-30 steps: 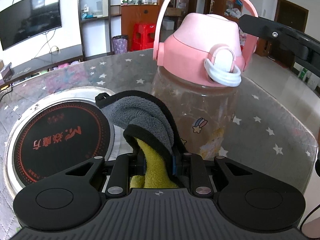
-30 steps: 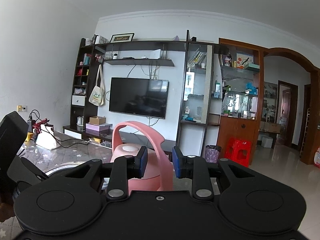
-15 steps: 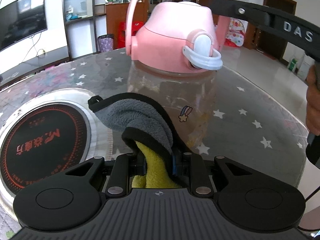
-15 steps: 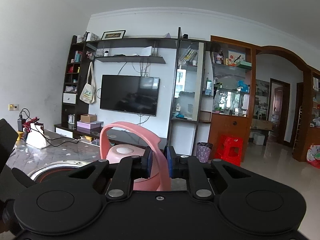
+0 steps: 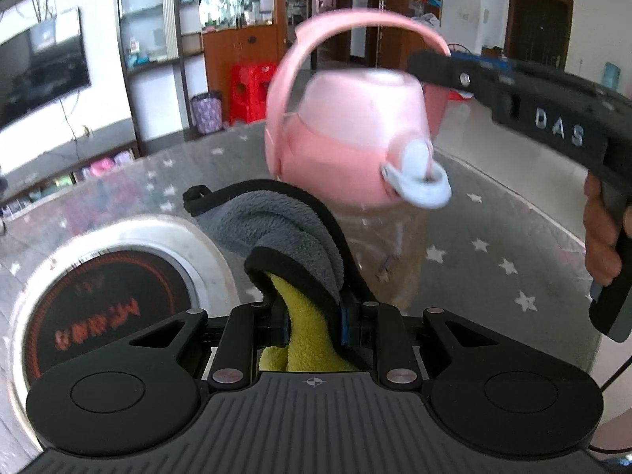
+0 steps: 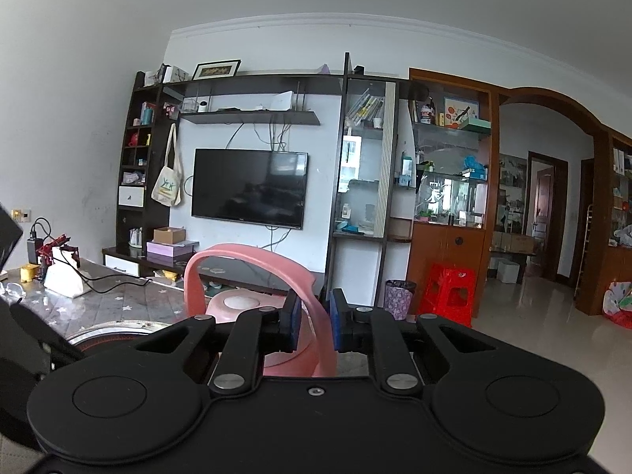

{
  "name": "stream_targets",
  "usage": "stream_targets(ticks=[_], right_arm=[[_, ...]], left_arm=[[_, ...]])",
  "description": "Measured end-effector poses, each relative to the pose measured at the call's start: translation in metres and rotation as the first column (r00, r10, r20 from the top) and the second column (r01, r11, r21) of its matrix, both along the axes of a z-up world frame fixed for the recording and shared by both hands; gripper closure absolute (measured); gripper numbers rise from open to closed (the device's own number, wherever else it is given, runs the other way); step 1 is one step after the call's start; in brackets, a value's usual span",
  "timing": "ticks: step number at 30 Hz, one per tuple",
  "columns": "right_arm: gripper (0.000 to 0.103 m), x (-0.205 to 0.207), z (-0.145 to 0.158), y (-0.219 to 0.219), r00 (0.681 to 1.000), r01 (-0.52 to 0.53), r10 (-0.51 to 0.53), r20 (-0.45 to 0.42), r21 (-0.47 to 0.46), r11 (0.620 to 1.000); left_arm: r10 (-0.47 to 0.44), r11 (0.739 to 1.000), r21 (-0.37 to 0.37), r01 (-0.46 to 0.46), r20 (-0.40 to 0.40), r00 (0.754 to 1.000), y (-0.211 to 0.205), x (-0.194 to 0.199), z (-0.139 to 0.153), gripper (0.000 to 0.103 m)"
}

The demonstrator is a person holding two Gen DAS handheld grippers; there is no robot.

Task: Clean container
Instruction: 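Tilt and swing the bottle body across the cloth with the right gripper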

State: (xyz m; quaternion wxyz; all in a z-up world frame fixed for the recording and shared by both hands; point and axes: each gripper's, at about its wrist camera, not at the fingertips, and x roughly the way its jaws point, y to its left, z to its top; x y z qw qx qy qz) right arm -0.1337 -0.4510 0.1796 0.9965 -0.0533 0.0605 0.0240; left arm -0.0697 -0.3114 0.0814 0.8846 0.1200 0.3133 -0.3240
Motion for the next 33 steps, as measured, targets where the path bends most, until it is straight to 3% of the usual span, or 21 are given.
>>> stream_targets(ticks=[10,33], right_arm=[[0.086,-0.001,0.0,0.001,1.0,-0.003,0.003,0.0,-0.007,1.0],[0.086,0.008,0.007,-0.023,1.0,0.005,-0.005,-0.001,-0.03,1.0]], left_arm=[[-0.026,0.999,0.029,0.025,0.032,0.999,-0.004,0.005,0.008,0.081],[-0.026,0.999,0.032,0.03,-0.096,0.995,-0.012,0.02,-0.035,0.081]])
